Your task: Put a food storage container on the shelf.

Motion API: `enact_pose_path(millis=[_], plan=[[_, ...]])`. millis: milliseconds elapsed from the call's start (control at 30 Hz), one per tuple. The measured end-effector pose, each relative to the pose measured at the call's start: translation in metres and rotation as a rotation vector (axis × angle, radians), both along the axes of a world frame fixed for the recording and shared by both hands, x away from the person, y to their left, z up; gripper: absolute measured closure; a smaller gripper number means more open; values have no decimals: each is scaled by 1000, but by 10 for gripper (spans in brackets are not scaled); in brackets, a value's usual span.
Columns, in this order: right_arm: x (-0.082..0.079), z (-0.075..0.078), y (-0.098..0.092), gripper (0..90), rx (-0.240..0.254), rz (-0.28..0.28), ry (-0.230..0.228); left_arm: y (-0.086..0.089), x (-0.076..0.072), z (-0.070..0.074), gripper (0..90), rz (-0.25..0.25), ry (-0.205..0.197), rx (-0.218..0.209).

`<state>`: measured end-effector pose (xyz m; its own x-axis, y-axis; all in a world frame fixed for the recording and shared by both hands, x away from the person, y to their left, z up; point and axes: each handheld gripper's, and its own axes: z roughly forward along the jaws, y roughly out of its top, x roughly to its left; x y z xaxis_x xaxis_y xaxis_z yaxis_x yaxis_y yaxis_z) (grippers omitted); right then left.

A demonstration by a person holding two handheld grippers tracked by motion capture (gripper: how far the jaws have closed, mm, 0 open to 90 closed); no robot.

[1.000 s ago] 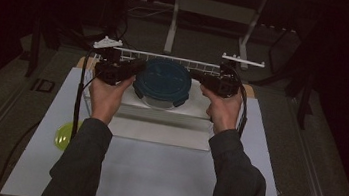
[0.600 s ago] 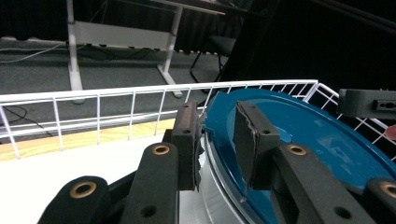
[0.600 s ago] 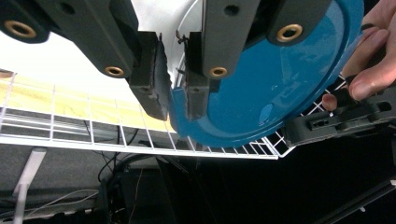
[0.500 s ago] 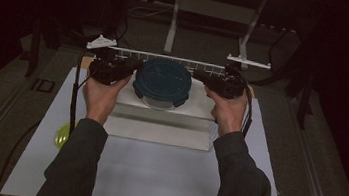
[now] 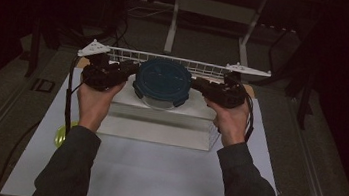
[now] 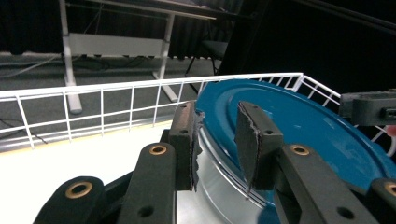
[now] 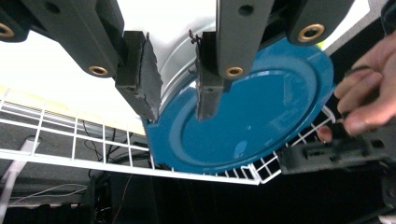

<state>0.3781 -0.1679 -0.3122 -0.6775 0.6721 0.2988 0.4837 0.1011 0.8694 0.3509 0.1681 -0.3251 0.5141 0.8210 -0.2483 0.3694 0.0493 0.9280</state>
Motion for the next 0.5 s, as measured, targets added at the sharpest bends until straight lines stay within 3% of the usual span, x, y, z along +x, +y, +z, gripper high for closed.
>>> enact_pose_path(millis=[267,333,500], plan=[[-11,-3,-3,695,-18,29,-7,1,-14,5,697,-43,-32,20],[-14,-5,-4,693,-25,35,-9,3,-19,2,693,-58,-47,31],[-20,-9,-8,685,-37,47,-11,10,-23,-9,686,-51,-37,42]])
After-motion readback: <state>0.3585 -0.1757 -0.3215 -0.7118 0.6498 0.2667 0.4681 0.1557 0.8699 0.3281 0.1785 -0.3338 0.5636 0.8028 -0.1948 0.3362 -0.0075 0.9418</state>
